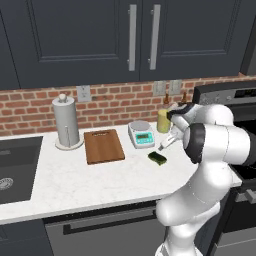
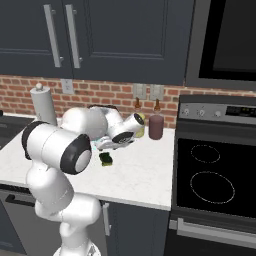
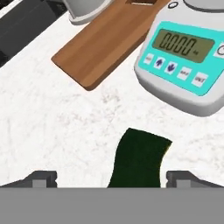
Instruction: Pick up the sponge from the counter and clean the cutting board by briefly scrubbing or pressing down on the cutting board. Once finished, release the sponge.
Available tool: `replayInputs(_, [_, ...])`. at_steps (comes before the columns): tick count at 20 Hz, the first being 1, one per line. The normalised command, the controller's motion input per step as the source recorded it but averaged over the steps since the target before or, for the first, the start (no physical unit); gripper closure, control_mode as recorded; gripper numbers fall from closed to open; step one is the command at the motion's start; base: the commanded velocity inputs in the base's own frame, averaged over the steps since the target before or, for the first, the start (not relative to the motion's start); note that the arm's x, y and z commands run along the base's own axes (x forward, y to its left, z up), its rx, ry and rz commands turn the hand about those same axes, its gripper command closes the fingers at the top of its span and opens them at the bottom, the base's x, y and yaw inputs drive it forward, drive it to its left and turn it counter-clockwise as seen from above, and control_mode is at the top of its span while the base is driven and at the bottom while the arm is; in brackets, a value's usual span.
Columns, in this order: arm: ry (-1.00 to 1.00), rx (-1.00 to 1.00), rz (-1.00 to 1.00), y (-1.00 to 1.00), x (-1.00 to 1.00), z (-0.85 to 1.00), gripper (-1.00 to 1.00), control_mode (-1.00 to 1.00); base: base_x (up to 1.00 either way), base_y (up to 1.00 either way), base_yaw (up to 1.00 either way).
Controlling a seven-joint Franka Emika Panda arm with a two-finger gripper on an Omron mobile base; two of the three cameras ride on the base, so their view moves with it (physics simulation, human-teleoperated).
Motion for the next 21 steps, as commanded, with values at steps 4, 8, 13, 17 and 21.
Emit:
replayInputs(4, [0.06,0.00,0.07,0.06,-0.44,1.00,-1.00,-1.00,0.00,0.00,0.00])
replayInputs(8, [0.09,0.00,0.06,0.12,-0.89,0.93,-1.00,-1.00,0.00,0.00,0.00])
replayInputs(13, [0.01,-0.02,-0.12,0.03,-1.00,0.38,-1.00,-1.00,0.00,0.00,0.00])
replayInputs(17, [0.00,0.00,-0.33,0.04,-1.00,0.19,-1.00,-1.00,0.00,0.00,0.00])
replayInputs(21, [0.00,-0.05,-0.27,0.00,-1.00,0.28,-1.00,-1.00,0.00,0.00,0.00])
